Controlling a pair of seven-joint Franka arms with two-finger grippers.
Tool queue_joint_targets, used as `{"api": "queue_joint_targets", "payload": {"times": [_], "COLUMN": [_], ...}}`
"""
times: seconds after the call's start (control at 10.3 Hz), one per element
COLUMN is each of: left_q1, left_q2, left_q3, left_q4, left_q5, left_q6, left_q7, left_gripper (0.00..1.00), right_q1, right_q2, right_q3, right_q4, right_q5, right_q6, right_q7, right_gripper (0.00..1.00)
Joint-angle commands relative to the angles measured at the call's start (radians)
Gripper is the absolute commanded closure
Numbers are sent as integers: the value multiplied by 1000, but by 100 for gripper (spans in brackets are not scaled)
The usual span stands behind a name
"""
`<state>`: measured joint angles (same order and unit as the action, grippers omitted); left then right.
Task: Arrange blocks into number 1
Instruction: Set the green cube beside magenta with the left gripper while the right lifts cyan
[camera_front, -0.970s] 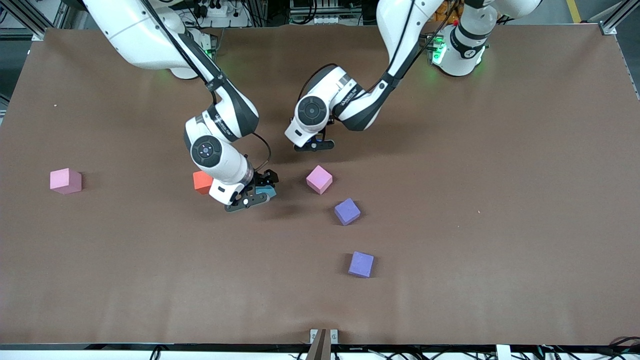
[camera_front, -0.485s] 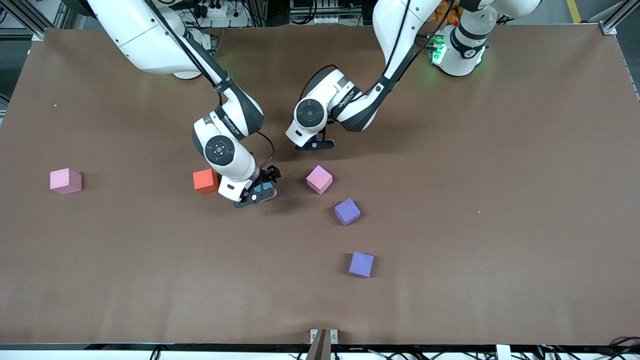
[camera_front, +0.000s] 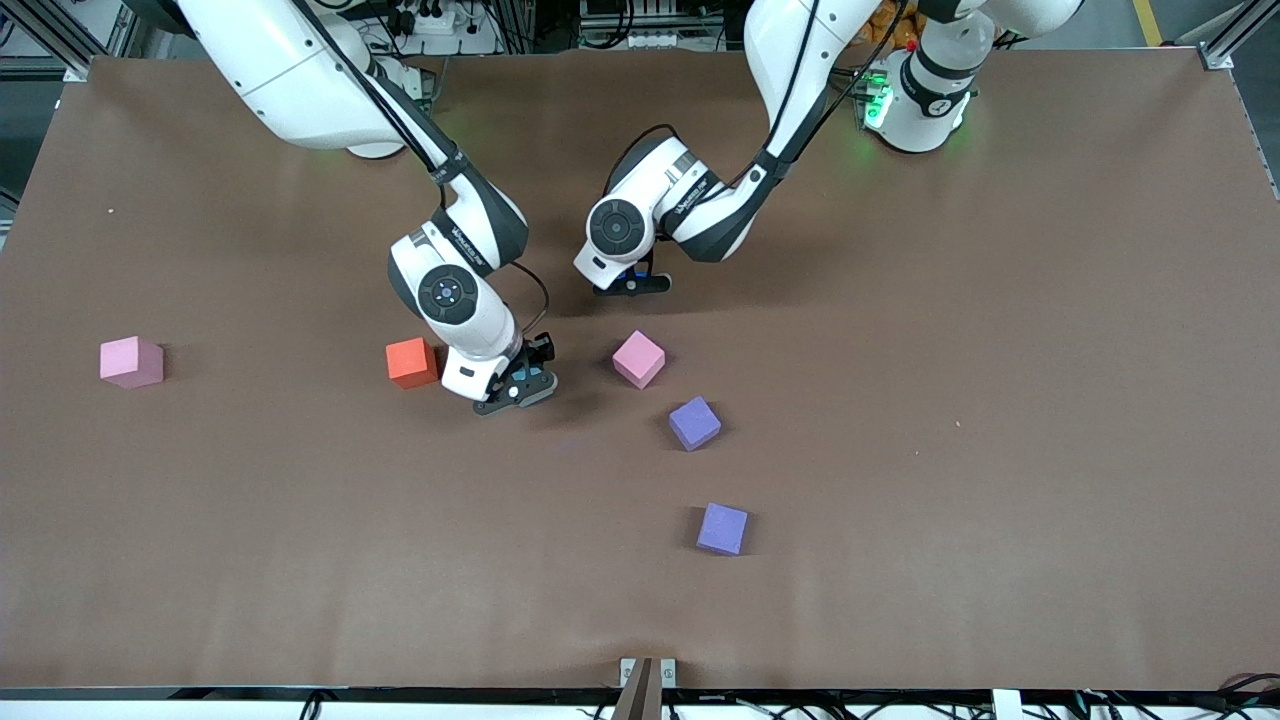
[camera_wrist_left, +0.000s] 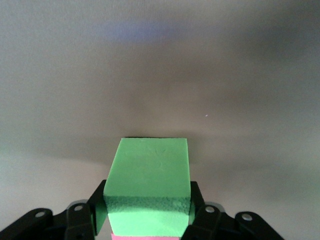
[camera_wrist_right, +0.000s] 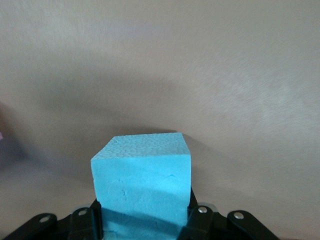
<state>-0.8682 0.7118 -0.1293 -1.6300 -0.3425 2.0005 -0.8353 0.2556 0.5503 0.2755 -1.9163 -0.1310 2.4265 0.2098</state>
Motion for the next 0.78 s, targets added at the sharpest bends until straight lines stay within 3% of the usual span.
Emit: {"api": "queue_joint_targets", "payload": {"times": [0.0,0.39,0.68], "left_q1": [-14,35,115], "left_q2": [-12,-83,-144], "left_q3": [11,30,30], "left_q4": [-14,12,19], "left_q5": [-1,51,149], "left_q6": [-5,-92,-118], "left_q7": [-8,-10,7], "left_gripper": [0,0,0], "right_q1": [-51,-79,-79], "right_q2": [-122,-162,-173], "right_q3": [10,1,2], "right_q4": [2,138,168], "right_q5": [-12,77,112], "right_q6": [-143,-389,-429], "right_q7": [0,5,35], "right_gripper": [100,100,100]}}
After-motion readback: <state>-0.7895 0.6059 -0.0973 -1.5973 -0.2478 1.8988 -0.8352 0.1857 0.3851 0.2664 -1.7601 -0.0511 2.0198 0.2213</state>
